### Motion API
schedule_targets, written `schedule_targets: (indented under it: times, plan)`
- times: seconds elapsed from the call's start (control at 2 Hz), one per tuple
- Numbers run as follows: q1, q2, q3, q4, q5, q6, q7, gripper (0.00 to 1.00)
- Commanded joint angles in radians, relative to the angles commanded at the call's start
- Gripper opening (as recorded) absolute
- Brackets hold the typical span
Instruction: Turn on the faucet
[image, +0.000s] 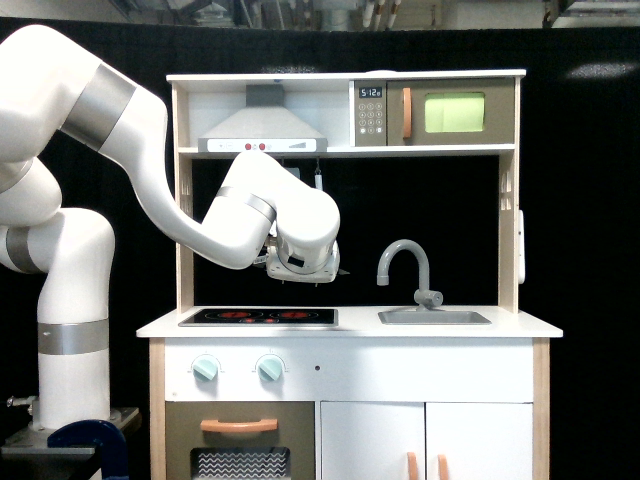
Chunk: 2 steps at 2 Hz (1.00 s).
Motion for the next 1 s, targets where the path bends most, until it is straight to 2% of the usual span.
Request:
schedule_targets:
  times: [0.5, 1.0]
  plan:
    - [0.030, -0.100, -0.083, -0.018, 0.008, -0.027, -0.061, 1.00]
    - [0.077, -0.127, -0.083, 0.001, 0.002, -0.022, -0.042, 1.00]
